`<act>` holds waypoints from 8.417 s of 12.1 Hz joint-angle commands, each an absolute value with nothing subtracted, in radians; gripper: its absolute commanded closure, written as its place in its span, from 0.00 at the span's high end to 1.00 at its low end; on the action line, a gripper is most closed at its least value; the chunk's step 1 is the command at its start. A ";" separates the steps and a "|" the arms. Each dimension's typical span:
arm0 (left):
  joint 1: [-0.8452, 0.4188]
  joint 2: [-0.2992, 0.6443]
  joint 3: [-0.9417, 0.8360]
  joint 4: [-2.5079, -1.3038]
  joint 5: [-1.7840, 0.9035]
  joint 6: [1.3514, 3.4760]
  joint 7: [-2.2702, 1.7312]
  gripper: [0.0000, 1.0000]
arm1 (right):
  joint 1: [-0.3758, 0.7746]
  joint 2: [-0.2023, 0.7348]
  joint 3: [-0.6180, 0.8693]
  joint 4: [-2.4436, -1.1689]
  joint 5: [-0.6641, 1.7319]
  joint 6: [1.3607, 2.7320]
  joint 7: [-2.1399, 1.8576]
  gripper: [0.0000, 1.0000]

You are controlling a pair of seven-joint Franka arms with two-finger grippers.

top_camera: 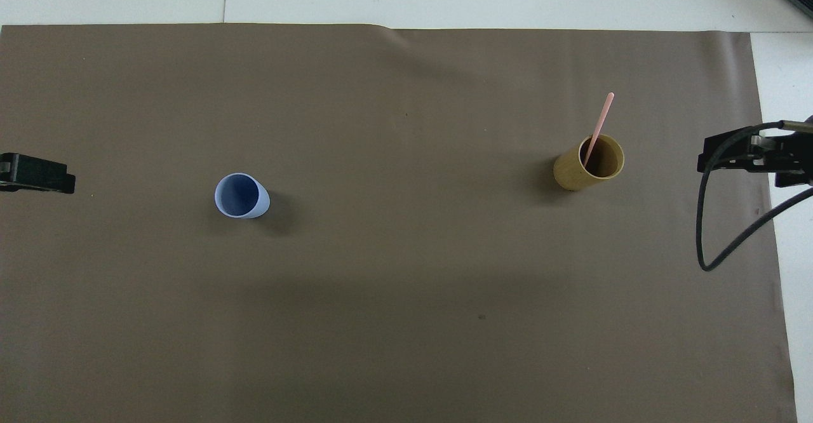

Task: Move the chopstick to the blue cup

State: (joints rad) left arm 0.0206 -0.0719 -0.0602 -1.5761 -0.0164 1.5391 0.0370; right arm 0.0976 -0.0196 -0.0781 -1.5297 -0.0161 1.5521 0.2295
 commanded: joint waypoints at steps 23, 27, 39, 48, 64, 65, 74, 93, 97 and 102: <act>0.038 -0.077 -0.066 -1.569 -0.032 1.523 0.048 1.00 | 0.126 0.259 -0.063 -1.560 0.000 2.009 0.158 1.00; 0.038 -0.077 -0.067 -1.569 -0.032 1.523 0.048 1.00 | 0.144 0.291 -0.061 -1.568 0.002 2.080 0.143 0.81; 0.038 -0.077 -0.066 -1.569 -0.032 1.523 0.048 1.00 | 0.137 0.298 -0.061 -1.601 0.026 2.117 0.048 0.42; 0.026 -0.077 -0.069 -1.569 -0.034 1.523 0.048 1.00 | 0.135 0.298 -0.061 -1.601 0.029 2.118 0.049 0.41; -0.081 0.073 -0.078 -2.029 -0.037 2.163 -0.172 1.00 | 0.117 0.267 -0.061 -1.681 0.100 2.210 -0.084 0.00; -0.084 0.110 -0.078 -2.029 -0.037 2.198 -0.192 1.00 | 0.117 0.267 -0.061 -1.678 0.100 2.212 -0.081 0.00; -0.124 0.089 -0.080 -2.141 -0.037 2.229 -0.215 0.10 | 0.140 0.092 -0.060 -1.677 0.094 2.163 -0.075 0.00; -0.475 0.374 -0.080 -1.566 -0.031 2.011 -0.460 0.00 | 0.138 0.025 -0.058 -1.707 -0.028 2.177 -0.061 0.00; -0.552 0.460 -0.077 -1.554 -0.031 2.028 -0.497 0.00 | 0.138 0.025 -0.058 -1.706 -0.026 2.177 -0.058 0.00; -0.581 0.523 -0.074 -1.474 -0.023 1.997 -0.541 0.00 | 0.156 0.026 -0.058 -1.706 -0.023 2.178 -0.042 0.00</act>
